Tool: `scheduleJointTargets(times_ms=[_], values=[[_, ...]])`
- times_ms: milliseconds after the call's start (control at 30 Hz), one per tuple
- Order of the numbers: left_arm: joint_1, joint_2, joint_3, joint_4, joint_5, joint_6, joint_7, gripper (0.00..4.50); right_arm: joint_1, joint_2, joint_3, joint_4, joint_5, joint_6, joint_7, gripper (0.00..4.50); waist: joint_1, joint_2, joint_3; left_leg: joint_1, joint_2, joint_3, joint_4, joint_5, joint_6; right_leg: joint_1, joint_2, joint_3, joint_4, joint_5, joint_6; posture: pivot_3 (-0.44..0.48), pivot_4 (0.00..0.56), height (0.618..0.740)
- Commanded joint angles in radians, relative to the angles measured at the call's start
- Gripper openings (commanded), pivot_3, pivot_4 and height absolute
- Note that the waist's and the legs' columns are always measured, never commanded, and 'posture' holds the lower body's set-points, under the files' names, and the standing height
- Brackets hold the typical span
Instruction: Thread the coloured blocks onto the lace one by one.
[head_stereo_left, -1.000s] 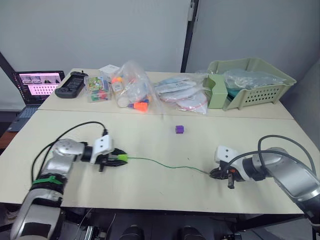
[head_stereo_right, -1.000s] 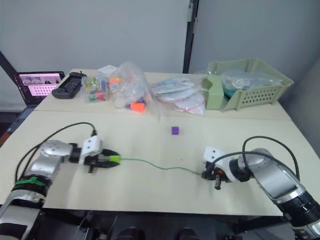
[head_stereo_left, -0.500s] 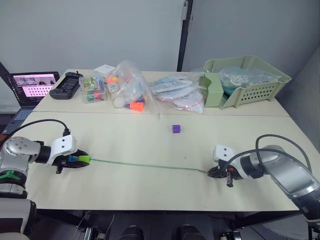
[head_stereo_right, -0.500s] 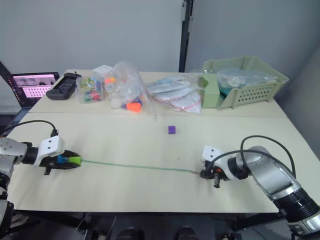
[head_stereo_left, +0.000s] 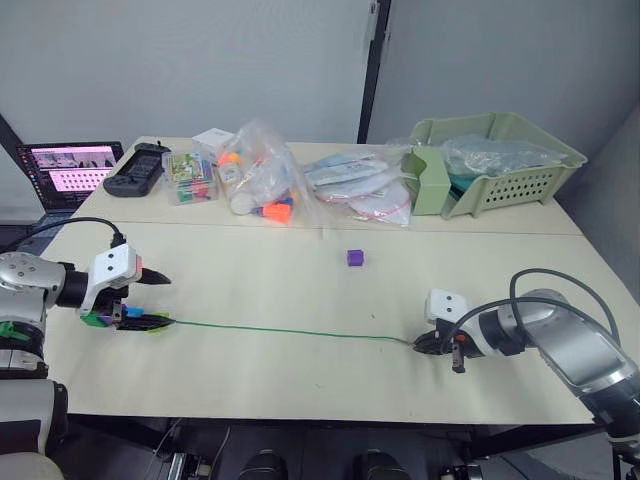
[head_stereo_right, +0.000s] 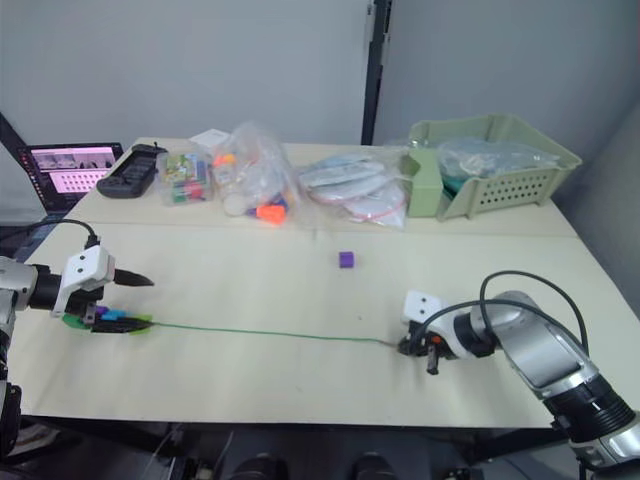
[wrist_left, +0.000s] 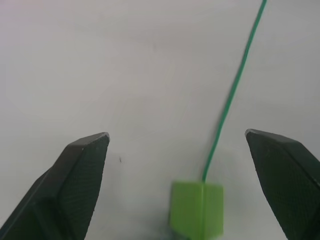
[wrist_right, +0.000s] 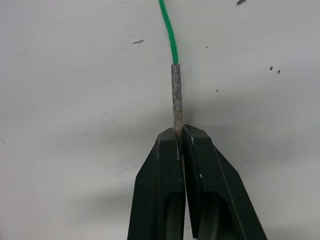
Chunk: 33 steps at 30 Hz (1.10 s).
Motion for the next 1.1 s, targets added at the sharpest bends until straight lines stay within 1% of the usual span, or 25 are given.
scheduleJointTargets(times_ms=[33, 167, 200, 300, 367, 433, 533, 733, 900, 1033, 1100], values=[[-0.013, -0.071, 0.019, -0.258, -0.121, 0.142, -0.01, 4.49, -0.018, 0.014, -0.011, -0.022, 0.004, 0.005, 0.003, 0.0, 0.009, -0.001, 0.0, 0.0, 0.0, 0.0, 0.002, 0.0, 0.0, 0.0, 0.0, 0.0, 0.0, 0.0, 0.0, 0.0, 0.15, 0.733], [0.102, -0.167, -0.012, -0.557, -0.17, 0.29, 0.048, 4.49, -0.03, 0.031, -0.01, -0.051, 0.014, 0.034, 0.001, 0.0, 0.001, 0.0, 0.0, -0.001, -0.001, 0.0, 0.002, 0.0, 0.0, 0.0, -0.001, 0.001, 0.0, 0.0, 0.0, 0.0, 0.15, 0.733], [0.132, -0.205, -0.032, -0.632, -0.178, 0.321, 0.076, 4.49, -0.034, 0.037, -0.01, -0.063, 0.02, 0.045, 0.001, 0.0, -0.004, 0.0, 0.0, 0.0, -0.001, 0.0, 0.002, 0.0, 0.0, -0.001, -0.001, 0.001, 0.002, 0.0, 0.0, 0.0, 0.15, 0.733], [0.187, -0.304, -0.081, -0.75, -0.157, 0.344, 0.157, 4.49, -0.047, 0.049, -0.005, -0.097, 0.034, 0.077, 0.005, 0.0, -0.008, 0.0, 0.0, 0.0, -0.001, -0.002, 0.001, 0.0, 0.0, -0.002, 0.0, 0.001, 0.005, 0.0, 0.0, 0.0, 0.15, 0.733], [0.21, -0.369, -0.13, -0.778, -0.123, 0.336, 0.202, 4.49, -0.064, 0.065, 0.002, -0.126, 0.046, 0.106, 0.008, 0.0, -0.008, 0.0, 0.0, 0.0, -0.001, -0.002, 0.001, 0.0, 0.0, -0.002, 0.0, 0.001, 0.005, 0.0, 0.0, 0.0, 0.15, 0.733], [0.21, -0.416, -0.155, -0.77, -0.095, 0.327, 0.256, 4.49, -0.075, 0.076, 0.006, -0.147, 0.054, 0.126, 0.007, 0.0, -0.007, 0.0, 0.0, 0.0, -0.002, -0.003, 0.002, 0.0, 0.0, -0.001, 0.0, 0.001, 0.005, 0.0, 0.0, 0.0, 0.15, 0.733], [0.233, -0.479, -0.189, -0.806, -0.097, 0.343, 0.299, 4.49, -0.093, 0.085, 0.015, -0.182, 0.072, 0.161, 0.009, 0.0, -0.006, 0.0, 0.0, 0.0, -0.002, -0.003, 0.002, 0.0, 0.0, -0.001, 0.0, 0.001, 0.004, 0.0, 0.0, 0.0, 0.15, 0.733], [0.274, -0.537, -0.263, -0.838, -0.061, 0.359, 0.356, 4.49, -0.121, 0.087, 0.03, -0.22, 0.083, 0.198, 0.01, 0.0, -0.006, 0.0, 0.0, 0.0, -0.002, -0.003, 0.002, 0.0, 0.0, 0.0, 0.0, 0.001, 0.004, 0.0, 0.0, 0.0, 0.15, 0.733], [0.288, -0.557, -0.297, -0.875, -0.055, 0.393, 0.381, 4.49, -0.124, 0.083, 0.037, -0.239, 0.098, 0.214, 0.004, 0.0, -0.004, 0.0, 0.0, 0.0, -0.003, -0.004, 0.002, 0.0, 0.0, 0.0, 0.0, 0.001, 0.004, 0.0, 0.0, 0.0, 0.15, 0.733], [0.281, -0.568, -0.311, -0.87, -0.048, 0.405, 0.401, 3.31, -0.127, 0.082, 0.037, -0.243, 0.103, 0.221, -0.001, 0.0, -0.005, 0.0, 0.0, 0.0, -0.002, -0.004, 0.002, 0.0, 0.0, 0.0, 0.0, 0.001, 0.003, 0.0, 0.0, 0.0, 0.15, 0.733], [0.279, -0.57, -0.314, -0.868, -0.041, 0.404, 0.41, 3.31, -0.127, 0.081, 0.037, -0.245, 0.104, 0.224, -0.002, 0.0, -0.005, 0.0, 0.0, 0.0, -0.002, -0.004, 0.002, 0.0, 0.0, 0.0, 0.0, 0.001, 0.003, 0.0, 0.0, 0.0, 0.15, 0.733]])
